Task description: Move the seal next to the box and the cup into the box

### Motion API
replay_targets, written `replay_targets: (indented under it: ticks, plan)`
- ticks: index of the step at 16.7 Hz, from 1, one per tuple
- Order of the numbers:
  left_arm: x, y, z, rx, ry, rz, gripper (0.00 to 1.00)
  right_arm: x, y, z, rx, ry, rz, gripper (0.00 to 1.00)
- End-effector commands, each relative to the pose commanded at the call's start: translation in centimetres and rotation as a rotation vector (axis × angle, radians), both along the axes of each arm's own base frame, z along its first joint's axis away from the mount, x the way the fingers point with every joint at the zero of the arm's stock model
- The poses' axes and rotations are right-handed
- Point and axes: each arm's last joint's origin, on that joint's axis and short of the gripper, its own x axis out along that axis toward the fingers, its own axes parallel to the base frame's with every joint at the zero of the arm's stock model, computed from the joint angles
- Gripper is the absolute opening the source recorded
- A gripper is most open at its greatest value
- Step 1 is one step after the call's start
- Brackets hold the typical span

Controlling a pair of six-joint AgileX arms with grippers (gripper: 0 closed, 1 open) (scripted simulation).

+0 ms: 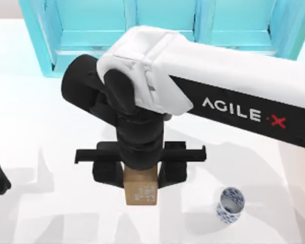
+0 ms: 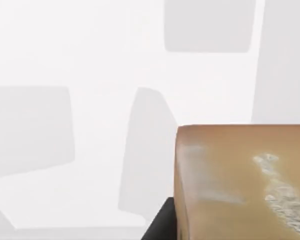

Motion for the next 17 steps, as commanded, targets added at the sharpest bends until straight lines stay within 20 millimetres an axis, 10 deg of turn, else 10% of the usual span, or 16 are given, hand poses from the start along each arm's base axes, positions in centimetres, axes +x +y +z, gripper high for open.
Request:
replay_targets:
  ticks: [9, 17]
  plan:
    - [0.0, 0.0, 0.0, 0.0, 0.0, 0.0, 1.0, 0.3, -1.9, 1.0, 0.007, -0.004, 0.017, 0.0]
    - [0.0, 0.0, 0.0, 0.0, 0.0, 0.0, 1.0, -0.1, -15.9, 3.3, -0.005, 0.001, -0.026, 0.0]
